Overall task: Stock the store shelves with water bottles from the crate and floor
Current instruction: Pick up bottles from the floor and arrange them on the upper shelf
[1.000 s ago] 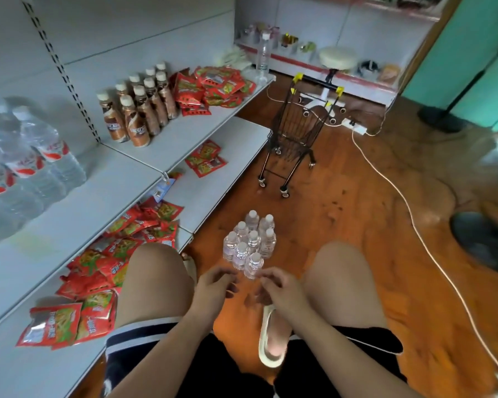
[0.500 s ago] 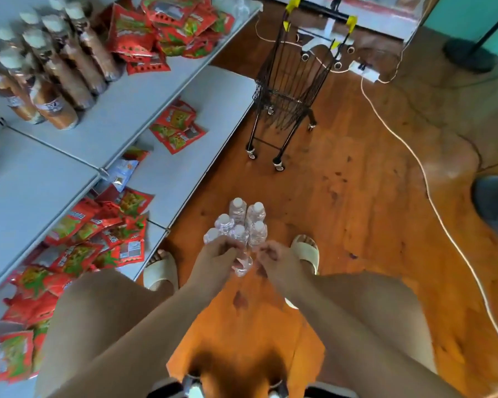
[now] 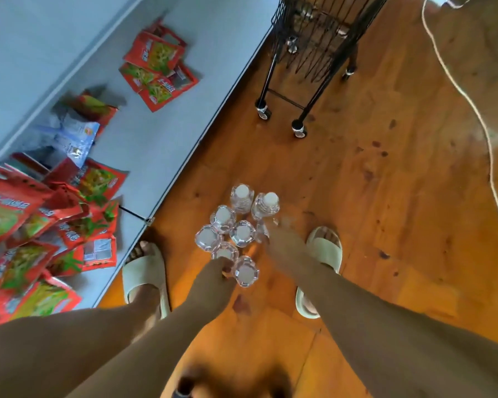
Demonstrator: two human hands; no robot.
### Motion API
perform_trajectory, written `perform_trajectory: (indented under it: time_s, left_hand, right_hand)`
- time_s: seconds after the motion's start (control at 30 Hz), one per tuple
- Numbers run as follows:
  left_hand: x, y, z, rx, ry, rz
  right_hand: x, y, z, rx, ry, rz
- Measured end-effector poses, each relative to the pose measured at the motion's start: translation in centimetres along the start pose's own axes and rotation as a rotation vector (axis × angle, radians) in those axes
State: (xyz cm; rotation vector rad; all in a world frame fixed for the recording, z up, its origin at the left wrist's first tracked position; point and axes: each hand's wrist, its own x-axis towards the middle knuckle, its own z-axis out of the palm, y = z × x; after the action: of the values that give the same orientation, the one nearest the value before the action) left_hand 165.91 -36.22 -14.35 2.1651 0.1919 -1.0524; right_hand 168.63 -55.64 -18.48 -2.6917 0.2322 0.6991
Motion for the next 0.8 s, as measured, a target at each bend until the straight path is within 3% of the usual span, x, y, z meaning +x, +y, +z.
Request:
perform_trajectory:
  time_s: [0.13, 0.23, 0.37, 0.73, 0.8]
  left_hand:
    - [0.5, -0.3, 0.3, 0.056, -0.052, -0.001]
    - [0.5, 0.5, -0.1, 0.069, -0.041, -0.001]
    - [-1.2, 2.1, -0.6, 0.060, -0.033, 0.074]
    - [-14.8, 5.9, -3.9, -0.008, 0.088, 0.441]
    - [-18.4, 5.8, -4.8, 0.025, 0.006, 0.431]
  right_hand:
    - [0.0, 0.2, -0.6, -0.152, -0.009, 0.004]
    - [-2.1, 1.3, -1.4, -0.216, 0.082, 0.015]
    - [-4.9, 1.2, -4.8, -0.037, 0.158, 0.036]
    - [-19.6, -4.9, -20.1, 0.560, 0.398, -0.294]
    - [-22.0, -6.5, -22.2, 0.654, 0.382, -0.338]
